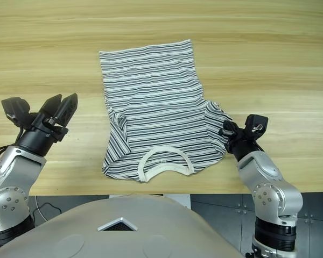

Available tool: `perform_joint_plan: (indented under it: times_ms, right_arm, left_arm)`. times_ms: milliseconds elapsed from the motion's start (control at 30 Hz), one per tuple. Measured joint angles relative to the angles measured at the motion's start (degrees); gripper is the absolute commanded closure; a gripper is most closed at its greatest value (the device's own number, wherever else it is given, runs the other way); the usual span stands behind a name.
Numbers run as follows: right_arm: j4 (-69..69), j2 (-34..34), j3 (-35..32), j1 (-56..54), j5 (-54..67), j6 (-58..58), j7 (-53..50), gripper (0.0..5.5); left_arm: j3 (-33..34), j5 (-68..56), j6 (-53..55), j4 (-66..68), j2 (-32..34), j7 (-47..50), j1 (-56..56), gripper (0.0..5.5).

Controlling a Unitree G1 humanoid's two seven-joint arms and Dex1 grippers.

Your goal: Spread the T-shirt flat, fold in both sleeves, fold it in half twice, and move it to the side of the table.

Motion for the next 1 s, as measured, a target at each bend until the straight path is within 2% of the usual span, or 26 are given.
perform_joint_plan:
  times_ms: [233, 600, 867, 1000]
  right_arm:
    - [-3.22, -1.24, 4.00, 2.96, -3.65, 1.39, 6.75, 5.37]
    - [-8.48, 1.73, 4.12, 3.86, -3.43, 1.35, 10.20, 5.37]
    - [-8.05, 1.24, 11.26, 7.89, -7.91, 4.39, 11.70, 5.37]
    - [-7.14, 2.60, 12.64, 6.98, -10.27, 3.08, 11.97, 5.37]
  left_arm:
    - [0.31, -0.02, 0.00, -0.01, 0.00, 0.01, 0.30, 2.45]
    - [-0.53, 0.18, -0.76, -0.01, -0.30, 0.02, 1.57, 2.45]
    - [-0.47, -0.05, -1.26, -0.01, -0.29, 0.04, 1.59, 2.45]
    - [-0.48, -0.05, -1.45, 0.00, -0.28, 0.04, 1.57, 2.45]
